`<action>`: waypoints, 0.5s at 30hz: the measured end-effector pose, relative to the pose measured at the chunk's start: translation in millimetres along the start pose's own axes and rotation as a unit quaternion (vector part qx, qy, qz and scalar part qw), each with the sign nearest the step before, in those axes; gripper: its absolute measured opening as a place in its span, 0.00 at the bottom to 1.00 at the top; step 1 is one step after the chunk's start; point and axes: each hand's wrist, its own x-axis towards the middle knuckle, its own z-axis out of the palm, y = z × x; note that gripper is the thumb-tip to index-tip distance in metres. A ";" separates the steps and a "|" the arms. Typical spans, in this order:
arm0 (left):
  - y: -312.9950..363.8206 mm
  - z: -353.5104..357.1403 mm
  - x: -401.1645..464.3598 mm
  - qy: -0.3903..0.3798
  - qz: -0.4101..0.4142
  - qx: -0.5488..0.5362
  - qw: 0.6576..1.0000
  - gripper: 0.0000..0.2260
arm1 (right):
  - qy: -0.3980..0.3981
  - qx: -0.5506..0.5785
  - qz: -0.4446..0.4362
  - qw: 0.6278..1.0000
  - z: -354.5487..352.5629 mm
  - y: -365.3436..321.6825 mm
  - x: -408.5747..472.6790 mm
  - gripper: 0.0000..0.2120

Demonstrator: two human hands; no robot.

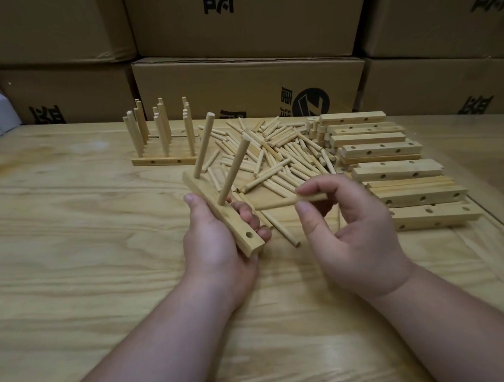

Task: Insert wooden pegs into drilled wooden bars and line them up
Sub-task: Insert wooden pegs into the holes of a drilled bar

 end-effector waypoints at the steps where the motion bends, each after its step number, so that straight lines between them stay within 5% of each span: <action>1: 0.6 0.1 0.3 0.001 -0.002 -0.003 1.000 0.26 | 0.016 0.004 -0.022 1.000 0.5 -2.4 -0.1 0.07; 7: 1.7 0.7 0.2 -0.006 -0.018 -0.011 1.000 0.27 | 0.049 0.074 -0.004 0.996 2.5 -15.6 -0.3 0.05; 15: 0.5 -1.4 -0.2 -0.032 -0.018 0.020 0.999 0.24 | -0.015 0.126 0.015 0.992 5.2 -19.1 0.0 0.01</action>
